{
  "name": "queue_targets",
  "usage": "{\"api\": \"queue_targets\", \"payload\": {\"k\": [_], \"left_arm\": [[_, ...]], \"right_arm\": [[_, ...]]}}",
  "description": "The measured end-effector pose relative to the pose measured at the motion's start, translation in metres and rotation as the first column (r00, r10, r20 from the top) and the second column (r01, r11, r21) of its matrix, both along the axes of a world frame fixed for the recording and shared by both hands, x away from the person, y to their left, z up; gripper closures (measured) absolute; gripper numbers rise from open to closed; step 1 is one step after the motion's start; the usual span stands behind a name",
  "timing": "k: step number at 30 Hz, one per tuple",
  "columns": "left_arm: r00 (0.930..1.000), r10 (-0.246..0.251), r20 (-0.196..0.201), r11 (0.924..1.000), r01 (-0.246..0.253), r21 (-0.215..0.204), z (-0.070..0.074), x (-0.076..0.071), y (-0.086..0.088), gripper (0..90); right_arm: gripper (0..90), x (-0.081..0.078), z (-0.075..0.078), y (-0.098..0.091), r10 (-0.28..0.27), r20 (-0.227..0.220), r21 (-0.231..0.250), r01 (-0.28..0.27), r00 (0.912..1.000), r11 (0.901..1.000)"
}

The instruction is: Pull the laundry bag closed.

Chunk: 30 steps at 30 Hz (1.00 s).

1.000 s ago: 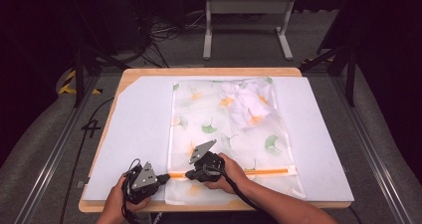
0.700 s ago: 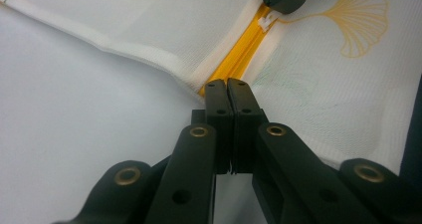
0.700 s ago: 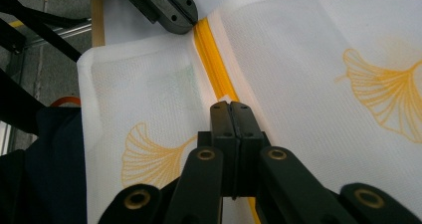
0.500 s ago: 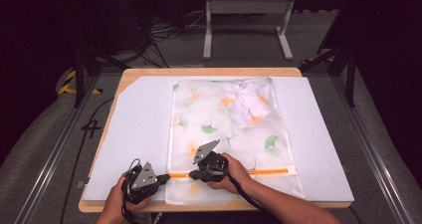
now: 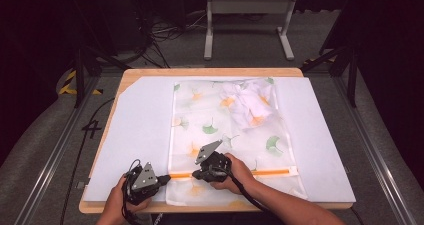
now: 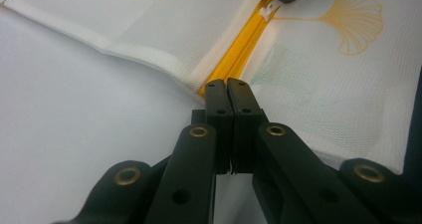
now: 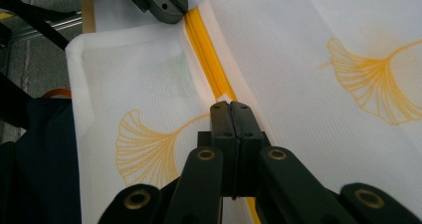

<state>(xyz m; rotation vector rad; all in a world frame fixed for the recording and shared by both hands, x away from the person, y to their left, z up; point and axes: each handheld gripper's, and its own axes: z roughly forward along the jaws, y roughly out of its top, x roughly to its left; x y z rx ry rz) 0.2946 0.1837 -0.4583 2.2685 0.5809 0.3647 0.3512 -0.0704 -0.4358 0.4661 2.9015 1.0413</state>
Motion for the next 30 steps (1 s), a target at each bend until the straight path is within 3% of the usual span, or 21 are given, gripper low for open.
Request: {"api": "queue_targets", "payload": {"k": [8, 19, 30], "left_arm": [[1.0000, 0.000, -0.004, 1.0000, 0.000, 0.000, 0.000, 0.000, 0.000, 89.1], [1.0000, 0.001, 0.002, 1.0000, -0.001, 0.007, 0.000, 0.000, -0.001, 89.2], [1.0000, 0.000, -0.002, 1.0000, 0.000, 0.006, 0.000, 0.000, 0.000, 89.2]], "right_arm": [[90.0, -0.003, 0.001, -0.005, -0.008, 0.006, -0.010, 0.008, 0.9999, 0.9999], [90.0, -0.003, 0.001, -0.006, -0.015, -0.009, 0.018, 0.015, 0.9998, 0.9997], [90.0, -0.006, 0.002, -0.011, -0.020, 0.009, 0.011, 0.020, 0.9998, 0.9997]]}}
